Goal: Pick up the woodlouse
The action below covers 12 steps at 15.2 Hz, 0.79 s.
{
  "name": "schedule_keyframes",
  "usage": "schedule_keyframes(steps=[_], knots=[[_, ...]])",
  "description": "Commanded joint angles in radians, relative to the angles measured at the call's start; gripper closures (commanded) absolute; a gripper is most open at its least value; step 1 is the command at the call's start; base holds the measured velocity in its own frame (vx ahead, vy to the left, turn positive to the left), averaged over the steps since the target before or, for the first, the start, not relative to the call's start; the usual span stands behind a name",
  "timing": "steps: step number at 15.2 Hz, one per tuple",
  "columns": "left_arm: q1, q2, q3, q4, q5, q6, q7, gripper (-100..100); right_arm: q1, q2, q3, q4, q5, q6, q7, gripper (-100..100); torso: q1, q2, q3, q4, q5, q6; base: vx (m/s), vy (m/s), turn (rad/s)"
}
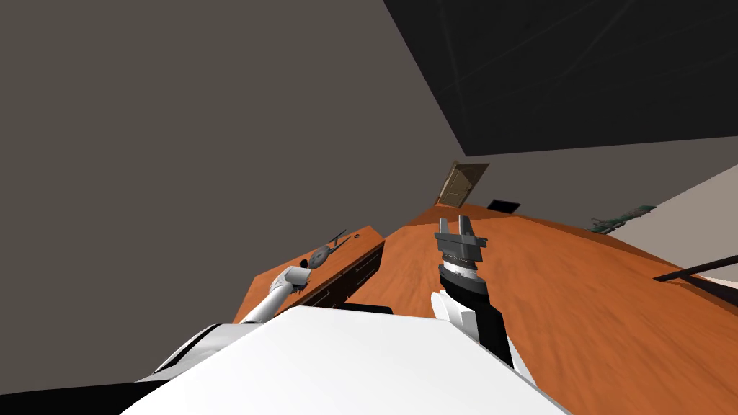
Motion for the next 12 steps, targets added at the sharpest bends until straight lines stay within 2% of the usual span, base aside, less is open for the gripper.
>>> schedule_keyframes(steps=[1, 3, 4, 5, 10, 11, 12], knots=[[-0.015, -0.002, 0.001, 0.039, -0.002, 0.011, -0.001, -100, 0.000, 0.000, 0.000, 0.000, 0.000, 0.000, 0.000, 0, 0.000, 0.000, 0.000, 0.000, 0.000, 0.000, -0.014, 0.016, -0.067], [-0.023, -0.004, 0.003, 0.058, -0.002, 0.029, -0.004, -100, 0.000, 0.000, 0.000, 0.000, 0.000, 0.000, 0.000, 0, 0.000, 0.000, 0.000, 0.000, 0.000, 0.000, -0.014, 0.018, -0.108], [-0.020, -0.001, 0.002, 0.044, 0.000, 0.021, -0.005, -100, 0.000, 0.000, 0.000, 0.000, 0.000, 0.000, 0.000, 0, 0.000, -0.001, 0.000, 0.000, 0.000, 0.000, -0.008, 0.013, -0.033], [-0.017, -0.004, 0.000, 0.072, -0.005, -0.006, 0.003, -100, 0.000, 0.000, 0.000, 0.000, 0.000, 0.000, 0.000, 0, -0.001, -0.001, 0.000, 0.000, 0.000, 0.000, 0.013, 0.012, -0.003], [-0.004, -0.011, -0.007, 0.124, -0.019, -0.074, 0.024, -100, 0.000, 0.000, 0.000, 0.000, 0.000, 0.000, 0.000, 0, 0.001, -0.005, -0.003, -0.001, 0.000, 0.000, 0.053, 0.027, -0.002], [-0.015, -0.009, -0.005, 0.126, -0.017, -0.061, 0.019, -100, 0.000, 0.000, 0.000, 0.000, 0.000, 0.000, 0.000, 0, 0.001, -0.006, -0.003, -0.001, 0.000, 0.000, 0.013, 0.003, 0.006], [-0.015, -0.010, -0.006, 0.129, -0.018, -0.067, 0.021, 100, 0.000, 0.000, 0.000, 0.000, 0.000, 0.000, 0.000, 0, 0.000, -0.004, -0.003, -0.001, 0.000, 0.000, -0.005, -0.006, 0.003]])
